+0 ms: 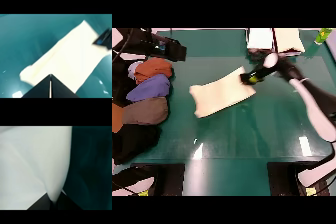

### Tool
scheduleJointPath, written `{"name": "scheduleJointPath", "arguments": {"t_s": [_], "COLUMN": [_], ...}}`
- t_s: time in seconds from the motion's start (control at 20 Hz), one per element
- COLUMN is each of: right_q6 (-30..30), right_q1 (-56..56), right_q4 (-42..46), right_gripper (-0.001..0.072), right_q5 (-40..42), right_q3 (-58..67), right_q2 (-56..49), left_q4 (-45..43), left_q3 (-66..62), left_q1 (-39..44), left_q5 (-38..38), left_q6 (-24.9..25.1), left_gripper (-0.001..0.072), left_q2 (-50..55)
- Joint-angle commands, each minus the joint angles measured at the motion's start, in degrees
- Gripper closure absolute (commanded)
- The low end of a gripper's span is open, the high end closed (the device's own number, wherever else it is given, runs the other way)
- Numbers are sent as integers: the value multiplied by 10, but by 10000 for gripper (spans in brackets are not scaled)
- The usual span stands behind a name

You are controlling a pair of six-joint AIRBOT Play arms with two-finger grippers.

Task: Fold the shirts.

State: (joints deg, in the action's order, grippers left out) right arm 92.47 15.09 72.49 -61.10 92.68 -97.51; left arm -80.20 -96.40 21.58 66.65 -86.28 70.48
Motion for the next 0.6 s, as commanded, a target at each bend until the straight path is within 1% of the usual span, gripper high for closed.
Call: {"name": "scheduleJointPath", "arguments": {"t_s": [0.0, 0.1, 0.15, 0.4, 0.55], "right_q6": [5, 4, 4, 5, 9], "right_q1": [-136, -237, -287, -531, -642], "right_q4": [102, 121, 122, 135, 127], "right_gripper": [699, 699, 699, 699, 702], "right_q5": [-63, -87, -85, -50, -42], "right_q3": [0, -2, -14, -130, -194], "right_q2": [76, 114, 133, 227, 264], "left_q4": [-7, -4, -4, -3, -3], "left_q3": [0, 0, 0, 0, 0], "left_q1": [31, 31, 31, 31, 31], "left_q5": [-2, -1, -1, -2, -6], "left_q6": [4, 3, 1, -9, -18], "left_gripper": [682, 682, 681, 681, 681], "left_q2": [0, 0, 0, 0, 0]}}
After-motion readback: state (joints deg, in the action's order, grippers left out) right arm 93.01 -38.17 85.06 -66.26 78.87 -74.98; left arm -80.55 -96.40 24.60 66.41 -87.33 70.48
